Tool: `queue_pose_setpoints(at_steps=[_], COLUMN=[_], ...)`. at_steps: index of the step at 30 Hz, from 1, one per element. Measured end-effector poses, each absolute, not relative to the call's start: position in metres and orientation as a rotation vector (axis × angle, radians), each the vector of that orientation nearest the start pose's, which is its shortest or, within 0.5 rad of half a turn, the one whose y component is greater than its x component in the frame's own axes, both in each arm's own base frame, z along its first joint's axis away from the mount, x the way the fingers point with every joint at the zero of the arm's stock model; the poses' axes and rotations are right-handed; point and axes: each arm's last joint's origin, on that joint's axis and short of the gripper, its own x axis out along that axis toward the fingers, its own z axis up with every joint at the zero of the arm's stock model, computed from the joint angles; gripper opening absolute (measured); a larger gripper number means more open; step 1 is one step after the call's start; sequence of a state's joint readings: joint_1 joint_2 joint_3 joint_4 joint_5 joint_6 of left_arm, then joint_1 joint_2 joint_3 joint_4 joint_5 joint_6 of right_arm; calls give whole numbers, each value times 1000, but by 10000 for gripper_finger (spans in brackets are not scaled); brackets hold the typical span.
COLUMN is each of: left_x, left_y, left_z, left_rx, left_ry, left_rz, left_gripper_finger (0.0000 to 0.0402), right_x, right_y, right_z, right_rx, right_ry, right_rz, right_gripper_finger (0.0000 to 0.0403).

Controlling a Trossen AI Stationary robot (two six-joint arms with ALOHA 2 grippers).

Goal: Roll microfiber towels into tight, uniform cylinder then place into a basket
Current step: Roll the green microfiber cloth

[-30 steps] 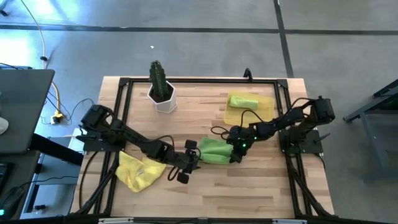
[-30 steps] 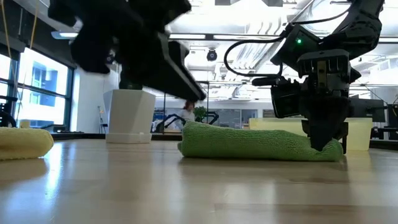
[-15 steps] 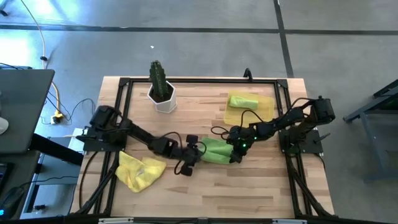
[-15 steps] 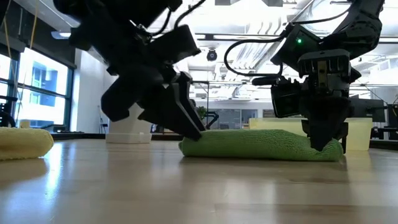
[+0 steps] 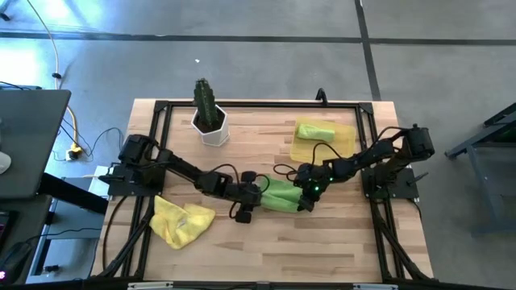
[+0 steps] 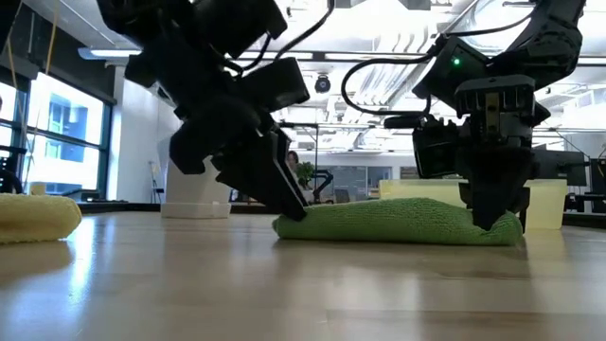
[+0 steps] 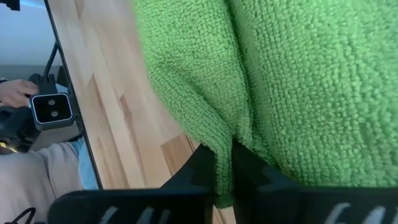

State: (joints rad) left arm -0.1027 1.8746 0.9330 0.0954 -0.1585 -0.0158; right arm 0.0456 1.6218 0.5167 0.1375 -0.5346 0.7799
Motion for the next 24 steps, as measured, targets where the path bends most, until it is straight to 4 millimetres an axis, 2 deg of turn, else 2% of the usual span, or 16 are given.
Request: queue_pose_setpoints(at_steps=[7, 12, 18, 21, 24], left_x=[358, 358, 355, 355, 354], left_y=[-32, -34, -42, -42, -41], left_z=[103, 100, 99, 98, 97], left_rx=[-26, -269, -637, -751, -835], left_ry=[861, 881, 971, 1000, 1029], left_rz=[69, 68, -25, -23, -11], left_gripper_finger=[142, 116, 49, 14, 6], right_x=[249, 249, 248, 247, 245], right_y=[26, 26, 26, 25, 28], right_z=[99, 101, 118, 129, 140], right_rx=[912, 811, 585, 400, 186], right_ry=[1114, 1086, 969, 880, 792], right_rz=[152, 216, 335, 411, 453], right_gripper_finger=[26, 31, 64, 87, 111])
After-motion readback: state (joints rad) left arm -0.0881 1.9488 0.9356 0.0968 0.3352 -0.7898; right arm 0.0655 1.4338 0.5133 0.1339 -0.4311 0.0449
